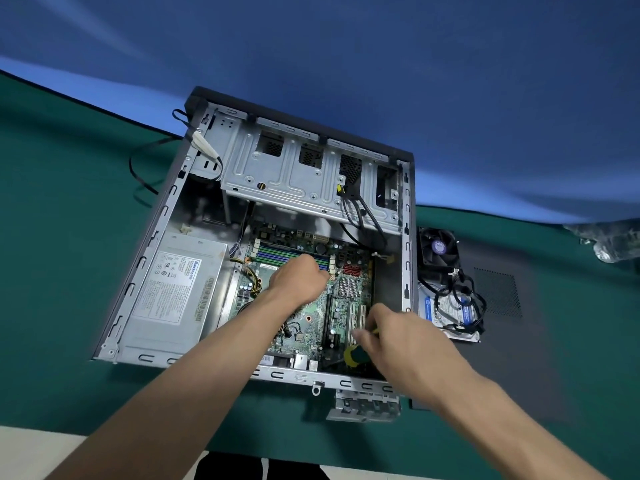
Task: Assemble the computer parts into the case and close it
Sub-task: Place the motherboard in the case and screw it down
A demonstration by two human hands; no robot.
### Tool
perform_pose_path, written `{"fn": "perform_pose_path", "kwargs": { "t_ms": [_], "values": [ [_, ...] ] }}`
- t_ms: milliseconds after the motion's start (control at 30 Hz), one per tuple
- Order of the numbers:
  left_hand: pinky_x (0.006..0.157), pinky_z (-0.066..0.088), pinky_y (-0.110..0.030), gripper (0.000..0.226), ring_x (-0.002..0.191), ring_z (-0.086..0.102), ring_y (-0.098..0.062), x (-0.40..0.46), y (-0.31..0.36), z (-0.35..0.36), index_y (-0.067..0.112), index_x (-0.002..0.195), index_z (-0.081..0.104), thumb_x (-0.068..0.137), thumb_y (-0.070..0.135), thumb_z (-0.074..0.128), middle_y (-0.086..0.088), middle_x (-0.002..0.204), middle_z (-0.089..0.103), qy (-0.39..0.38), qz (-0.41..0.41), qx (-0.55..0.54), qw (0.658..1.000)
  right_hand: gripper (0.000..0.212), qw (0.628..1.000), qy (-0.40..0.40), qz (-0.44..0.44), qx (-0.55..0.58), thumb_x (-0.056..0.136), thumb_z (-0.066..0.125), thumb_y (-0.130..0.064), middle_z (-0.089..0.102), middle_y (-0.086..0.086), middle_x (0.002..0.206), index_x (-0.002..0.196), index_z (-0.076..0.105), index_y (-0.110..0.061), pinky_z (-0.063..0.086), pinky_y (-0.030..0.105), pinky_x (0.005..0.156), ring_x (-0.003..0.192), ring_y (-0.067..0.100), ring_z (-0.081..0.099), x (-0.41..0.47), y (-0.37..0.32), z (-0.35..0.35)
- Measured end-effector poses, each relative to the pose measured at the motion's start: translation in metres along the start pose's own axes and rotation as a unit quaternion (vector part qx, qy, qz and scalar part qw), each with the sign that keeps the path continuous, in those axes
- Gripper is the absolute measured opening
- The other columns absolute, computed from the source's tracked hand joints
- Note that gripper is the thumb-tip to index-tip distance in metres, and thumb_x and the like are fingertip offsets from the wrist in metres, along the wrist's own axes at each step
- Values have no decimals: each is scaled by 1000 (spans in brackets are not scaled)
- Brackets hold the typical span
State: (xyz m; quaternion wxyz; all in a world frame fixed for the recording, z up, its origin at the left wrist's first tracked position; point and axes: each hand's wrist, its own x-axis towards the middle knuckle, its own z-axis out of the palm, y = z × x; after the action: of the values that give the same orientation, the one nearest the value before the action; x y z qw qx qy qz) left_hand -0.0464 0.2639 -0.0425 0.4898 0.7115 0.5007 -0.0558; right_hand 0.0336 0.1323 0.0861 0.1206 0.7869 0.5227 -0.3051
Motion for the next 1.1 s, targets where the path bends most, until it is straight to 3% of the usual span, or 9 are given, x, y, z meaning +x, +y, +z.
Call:
{"fn": "perform_pose_path", "kwargs": {
  "t_ms": [167,267,400,533,667,767,900,1000,1100],
  "values": [
    [57,38,-27,42,44,36,-18,0,0,0,16,57,38,96,27,48,2,50,32,-2,0,15,1000,32,995,-37,-5,91,91,55,-37,46,-5,101,114,35,-28,38,29,73,84,16,50,0,-3,-2],
    [56,36,-26,43,44,35,-17,0,0,1,17,55,36,96,27,48,2,49,31,-4,2,9,1000,22,998,52,7,45,97,44,-44,57,3,91,96,38,-22,36,31,64,74,22,48,5,-7,1],
    [55,35,-26,42,45,37,-18,-1,0,0,16,57,37,95,27,48,1,51,33,-4,-2,9,1000,35,996,-3,7,88,92,53,-41,47,-1,106,119,36,-26,37,29,71,85,21,51,8,-7,-1],
    [57,38,-27,43,45,36,-17,-2,1,0,16,56,37,96,27,48,1,50,32,-9,-5,-6,1000,28,999,40,9,21,97,44,-45,59,4,97,108,44,-19,37,30,66,85,26,57,8,-7,2],
    [64,45,-29,42,45,36,-17,-4,2,-1,16,57,38,97,27,49,1,50,32,-10,-9,-15,1000,31,998,-21,3,58,94,51,-39,48,0,106,118,36,-25,37,30,71,85,21,51,6,-6,-4],
    [67,47,-30,43,45,35,-17,-4,2,-1,16,57,38,97,28,49,1,51,32,-14,-12,-17,1000,26,1000,0,13,19,99,41,-43,57,8,93,99,39,-17,37,31,66,77,25,49,8,-4,-5],
    [67,47,-31,43,45,34,-17,-4,1,-1,16,57,35,96,27,49,1,51,29,-12,-7,-14,1000,31,998,-54,6,32,96,50,-36,51,3,104,119,35,-23,40,32,74,88,24,52,5,-4,-11],
    [66,47,-31,44,45,33,-17,-2,1,0,17,56,36,96,28,49,2,50,29,-13,-4,-9,1000,28,999,-47,0,-11,99,40,-46,62,9,104,102,42,-18,41,33,70,91,28,58,4,-3,-12],
    [66,47,-31,44,45,35,-17,-2,1,0,17,56,37,96,28,50,2,50,31,-7,-6,-2,1000,36,996,-89,-14,5,97,43,-47,53,5,110,122,33,-24,41,34,75,90,25,52,3,-7,-14]
  ]
}}
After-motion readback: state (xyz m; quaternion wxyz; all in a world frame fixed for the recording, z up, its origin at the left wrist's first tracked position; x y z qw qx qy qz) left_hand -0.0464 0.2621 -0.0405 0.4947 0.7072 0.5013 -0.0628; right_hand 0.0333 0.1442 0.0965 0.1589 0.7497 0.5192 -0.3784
